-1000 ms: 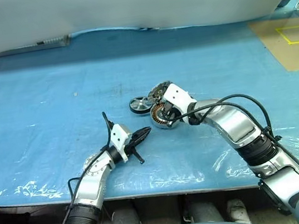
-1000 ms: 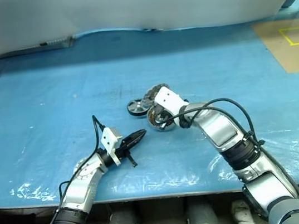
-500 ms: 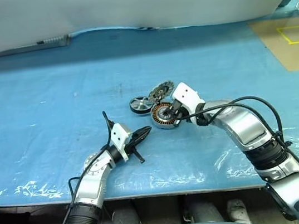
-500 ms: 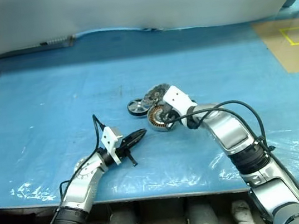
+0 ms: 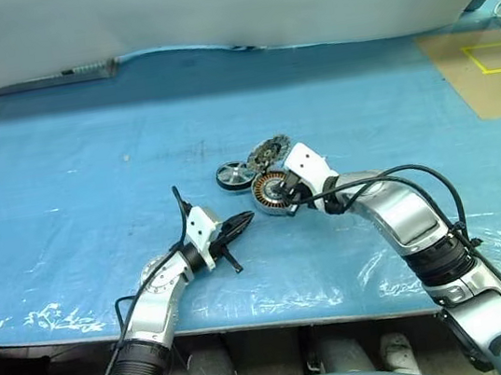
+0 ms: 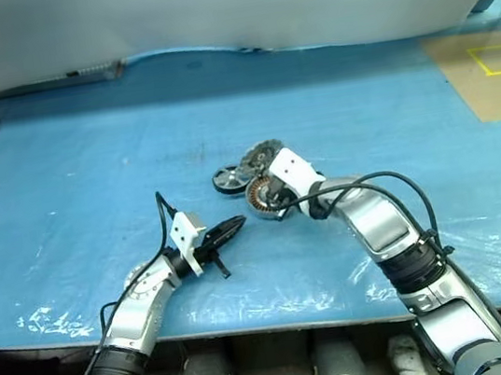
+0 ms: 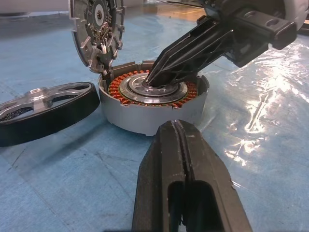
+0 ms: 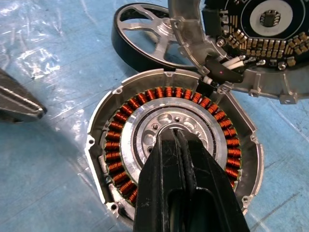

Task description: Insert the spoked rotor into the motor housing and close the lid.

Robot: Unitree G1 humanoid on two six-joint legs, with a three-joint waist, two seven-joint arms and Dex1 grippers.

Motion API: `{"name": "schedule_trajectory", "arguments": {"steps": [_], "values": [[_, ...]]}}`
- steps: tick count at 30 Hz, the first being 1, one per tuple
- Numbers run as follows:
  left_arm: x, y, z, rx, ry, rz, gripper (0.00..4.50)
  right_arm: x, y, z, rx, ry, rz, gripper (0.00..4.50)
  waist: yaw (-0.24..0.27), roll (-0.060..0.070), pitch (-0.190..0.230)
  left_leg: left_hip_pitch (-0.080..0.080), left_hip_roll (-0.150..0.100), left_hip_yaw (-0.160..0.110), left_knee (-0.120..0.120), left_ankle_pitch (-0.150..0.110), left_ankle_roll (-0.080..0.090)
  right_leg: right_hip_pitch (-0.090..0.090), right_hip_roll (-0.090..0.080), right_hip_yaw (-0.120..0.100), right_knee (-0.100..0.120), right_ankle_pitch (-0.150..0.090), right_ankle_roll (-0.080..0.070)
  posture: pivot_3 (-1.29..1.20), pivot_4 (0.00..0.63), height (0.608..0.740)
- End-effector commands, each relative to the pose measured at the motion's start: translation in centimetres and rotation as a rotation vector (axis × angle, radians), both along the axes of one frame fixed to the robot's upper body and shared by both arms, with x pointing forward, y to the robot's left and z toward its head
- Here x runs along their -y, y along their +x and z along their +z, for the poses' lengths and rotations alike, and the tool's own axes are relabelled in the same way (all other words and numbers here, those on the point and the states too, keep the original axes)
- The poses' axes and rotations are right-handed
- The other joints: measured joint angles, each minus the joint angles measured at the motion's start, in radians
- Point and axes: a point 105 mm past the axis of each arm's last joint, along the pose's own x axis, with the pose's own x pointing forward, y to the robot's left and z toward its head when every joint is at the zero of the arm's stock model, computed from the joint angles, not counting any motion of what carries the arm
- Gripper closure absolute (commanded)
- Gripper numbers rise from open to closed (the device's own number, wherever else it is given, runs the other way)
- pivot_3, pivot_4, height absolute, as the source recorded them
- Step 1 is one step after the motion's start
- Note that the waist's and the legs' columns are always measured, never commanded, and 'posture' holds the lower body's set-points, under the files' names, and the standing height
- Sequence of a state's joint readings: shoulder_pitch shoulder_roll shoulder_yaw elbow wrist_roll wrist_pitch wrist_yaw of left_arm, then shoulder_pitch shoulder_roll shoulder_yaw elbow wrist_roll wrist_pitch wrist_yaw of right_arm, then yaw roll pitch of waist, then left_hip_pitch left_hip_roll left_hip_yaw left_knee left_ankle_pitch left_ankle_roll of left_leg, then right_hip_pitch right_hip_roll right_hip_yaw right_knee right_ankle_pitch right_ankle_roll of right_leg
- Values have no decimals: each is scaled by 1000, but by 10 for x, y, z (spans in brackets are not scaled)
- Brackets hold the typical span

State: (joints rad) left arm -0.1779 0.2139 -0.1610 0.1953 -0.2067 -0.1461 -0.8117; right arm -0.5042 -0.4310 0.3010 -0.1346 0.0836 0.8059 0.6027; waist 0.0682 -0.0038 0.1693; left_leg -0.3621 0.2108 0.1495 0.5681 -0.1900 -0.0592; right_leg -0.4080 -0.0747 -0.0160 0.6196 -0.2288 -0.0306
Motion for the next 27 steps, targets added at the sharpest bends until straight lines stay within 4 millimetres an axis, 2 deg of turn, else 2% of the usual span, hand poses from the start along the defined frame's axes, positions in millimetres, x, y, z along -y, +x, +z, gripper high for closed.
{"name": "schedule_trajectory", "arguments": {"steps": [1, 6, 12, 16, 19, 24, 27], "values": [[1, -1, 4, 22, -5, -2, 4500, -2, 4, 8, 39, 2, -4, 4478, 0, 0, 0, 0, 0, 0, 0, 0, 0, 0, 0, 0, 0, 0, 0, 0, 150, 740], [1, -1, 4, 20, -3, -3, 4500, -1, 4, 15, 56, 12, 1, 4478, 0, 0, 0, 0, 0, 0, 0, 0, 0, 0, 0, 0, 0, 0, 0, 0, 150, 740], [-3, 1, 6, 28, -2, 9, 4500, 1, 1, 15, 52, 16, 5, 4478, 0, 0, 0, 0, 0, 0, 0, 0, 0, 0, 0, 0, 0, 0, 0, 0, 150, 740], [-23, 12, 16, 41, -6, 70, 4500, 1, -9, 23, 79, 91, 65, 4478, 1, 0, 0, -1, 0, 0, -1, 0, 0, 0, 0, 0, -1, 0, 0, 0, 150, 740], [-43, 27, 17, -38, 46, 153, 4500, -1, -20, 31, 99, 155, 120, 4478, 0, 0, 0, -1, 0, 0, -2, 0, 0, -2, 0, 0, -1, 0, 0, 0, 150, 740], [-74, 54, 48, -151, -52, 210, 4500, 2, -29, 34, 120, 228, 124, 4478, 2, 0, 0, -3, -1, 0, -1, 0, 0, -3, 0, 0, -1, 0, 0, 0, 150, 740], [-80, 65, 62, -208, -87, 176, 4500, 7, -30, 32, 133, 273, 103, 4478, 3, 0, 0, -3, -1, 0, -1, 0, 0, -3, 0, 0, -1, 0, 0, 0, 150, 740]]}}
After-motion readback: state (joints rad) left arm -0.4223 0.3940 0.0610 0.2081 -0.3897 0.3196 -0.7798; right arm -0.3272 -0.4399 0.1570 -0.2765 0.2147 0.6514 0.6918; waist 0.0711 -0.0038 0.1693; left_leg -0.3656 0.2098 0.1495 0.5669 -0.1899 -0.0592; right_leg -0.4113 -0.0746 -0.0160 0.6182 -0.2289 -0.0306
